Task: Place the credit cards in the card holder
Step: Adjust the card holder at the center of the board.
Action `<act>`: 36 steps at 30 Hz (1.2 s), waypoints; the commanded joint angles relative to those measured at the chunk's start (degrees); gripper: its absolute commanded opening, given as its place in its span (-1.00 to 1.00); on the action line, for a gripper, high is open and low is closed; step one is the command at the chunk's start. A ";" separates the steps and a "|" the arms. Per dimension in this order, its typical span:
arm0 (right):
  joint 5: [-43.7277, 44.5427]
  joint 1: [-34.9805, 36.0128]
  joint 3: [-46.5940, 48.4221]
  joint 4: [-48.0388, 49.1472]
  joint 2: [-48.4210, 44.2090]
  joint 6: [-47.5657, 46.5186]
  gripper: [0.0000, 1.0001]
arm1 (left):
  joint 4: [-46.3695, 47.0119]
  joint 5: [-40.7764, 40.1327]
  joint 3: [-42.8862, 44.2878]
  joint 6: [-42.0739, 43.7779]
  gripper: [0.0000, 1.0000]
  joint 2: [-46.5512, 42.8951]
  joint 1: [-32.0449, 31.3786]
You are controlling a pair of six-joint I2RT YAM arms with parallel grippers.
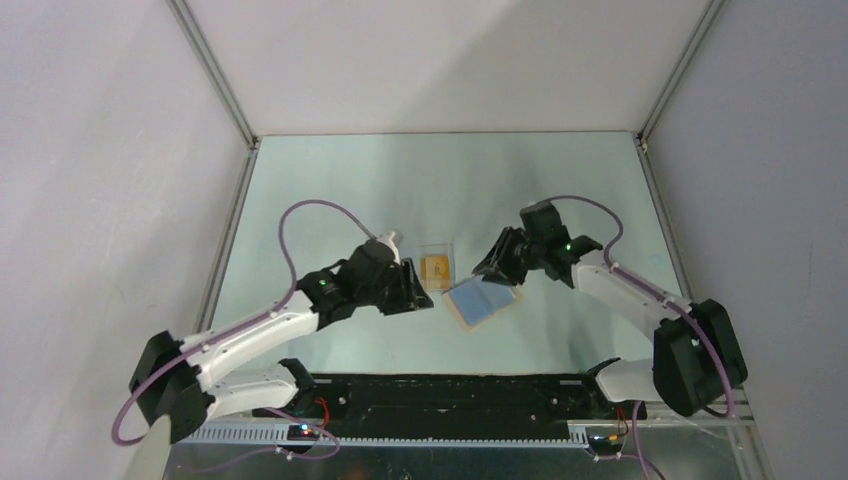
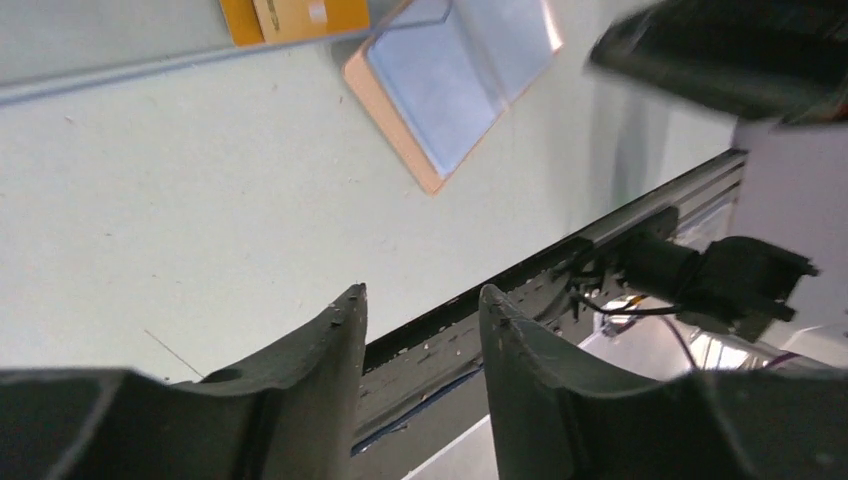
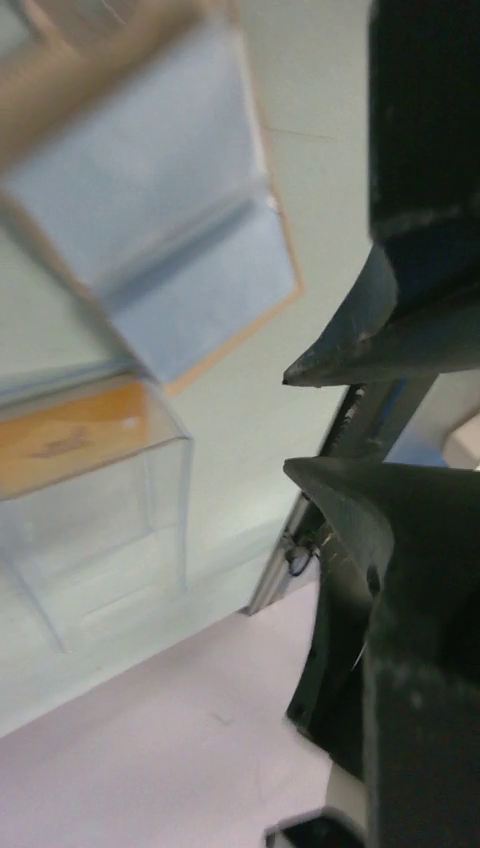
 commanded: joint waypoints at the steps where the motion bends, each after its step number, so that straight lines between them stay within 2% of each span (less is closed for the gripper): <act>1: -1.34 -6.80 7.69 -4.71 6.11 -9.73 -0.49 | 4.77 0.69 0.61 -2.19 -0.09 7.05 -4.17; 4: 0.15 -7.90 16.45 -8.85 14.76 -15.85 -0.87 | 5.93 0.47 2.54 -2.04 -0.26 12.34 -7.23; 5: 0.92 -7.95 18.24 -10.87 17.98 -16.86 -1.00 | 6.38 0.43 3.52 -2.03 -0.38 14.89 -8.23; 9: 4.02 -7.71 25.76 -13.80 26.19 -20.99 -1.00 | 7.93 -0.12 6.44 -1.81 -0.56 21.87 -10.78; 14: 9.42 -6.31 34.14 -21.09 35.46 -26.66 -1.00 | 8.60 -0.72 8.76 -1.83 -0.66 26.81 -12.29; 23: 15.89 -1.05 33.97 -27.47 39.38 -30.06 -1.00 | 8.65 -5.58 6.69 -0.95 -0.53 20.06 -12.52; 29: 16.98 1.38 28.76 -28.47 34.93 -29.83 -1.00 | 8.60 -9.43 4.64 -0.70 -0.32 11.68 -11.13; 36: 17.95 3.48 24.68 -31.17 31.87 -28.55 -1.00 | 8.59 -8.06 2.68 1.03 -0.19 6.37 -5.84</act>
